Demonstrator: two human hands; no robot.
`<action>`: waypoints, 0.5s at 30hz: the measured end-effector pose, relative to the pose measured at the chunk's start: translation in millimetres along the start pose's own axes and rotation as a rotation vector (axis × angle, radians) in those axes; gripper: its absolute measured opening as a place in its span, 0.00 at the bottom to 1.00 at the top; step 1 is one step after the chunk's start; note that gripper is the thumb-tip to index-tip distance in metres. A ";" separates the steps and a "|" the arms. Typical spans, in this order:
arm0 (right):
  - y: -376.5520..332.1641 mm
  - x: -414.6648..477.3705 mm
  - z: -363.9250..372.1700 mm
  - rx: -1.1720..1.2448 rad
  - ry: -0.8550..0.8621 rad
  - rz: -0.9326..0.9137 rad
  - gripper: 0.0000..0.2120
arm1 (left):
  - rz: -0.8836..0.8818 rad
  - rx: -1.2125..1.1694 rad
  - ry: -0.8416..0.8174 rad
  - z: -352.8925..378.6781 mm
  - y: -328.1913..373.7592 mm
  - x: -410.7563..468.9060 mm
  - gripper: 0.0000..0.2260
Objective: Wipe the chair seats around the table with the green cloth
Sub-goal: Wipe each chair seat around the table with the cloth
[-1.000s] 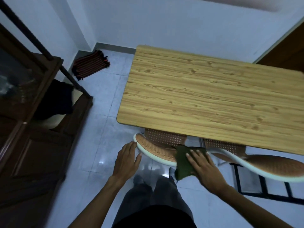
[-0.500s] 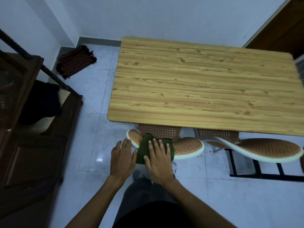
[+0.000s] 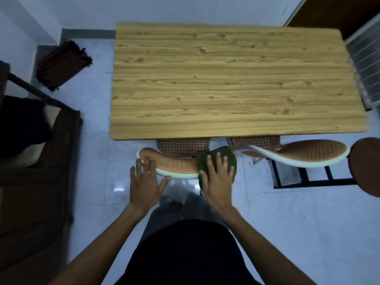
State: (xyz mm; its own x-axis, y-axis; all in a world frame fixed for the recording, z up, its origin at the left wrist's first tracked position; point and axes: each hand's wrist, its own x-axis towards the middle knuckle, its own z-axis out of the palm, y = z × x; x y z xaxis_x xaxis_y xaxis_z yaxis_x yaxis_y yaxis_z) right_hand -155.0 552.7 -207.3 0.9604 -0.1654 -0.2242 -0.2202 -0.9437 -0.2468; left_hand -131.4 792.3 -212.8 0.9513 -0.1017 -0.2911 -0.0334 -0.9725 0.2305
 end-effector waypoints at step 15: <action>92.2 146.0 -9.2 0.933 -0.638 0.624 0.18 | 0.116 0.121 -0.060 22.9 23.6 4.4 0.34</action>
State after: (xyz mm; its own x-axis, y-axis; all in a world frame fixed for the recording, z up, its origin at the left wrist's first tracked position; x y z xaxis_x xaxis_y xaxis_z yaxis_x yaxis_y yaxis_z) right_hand -33.5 439.0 -254.1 0.4585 -0.0943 -0.8837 -0.8833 -0.1582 -0.4414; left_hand -135.0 764.1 -229.9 0.9191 -0.2231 -0.3248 -0.1817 -0.9714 0.1530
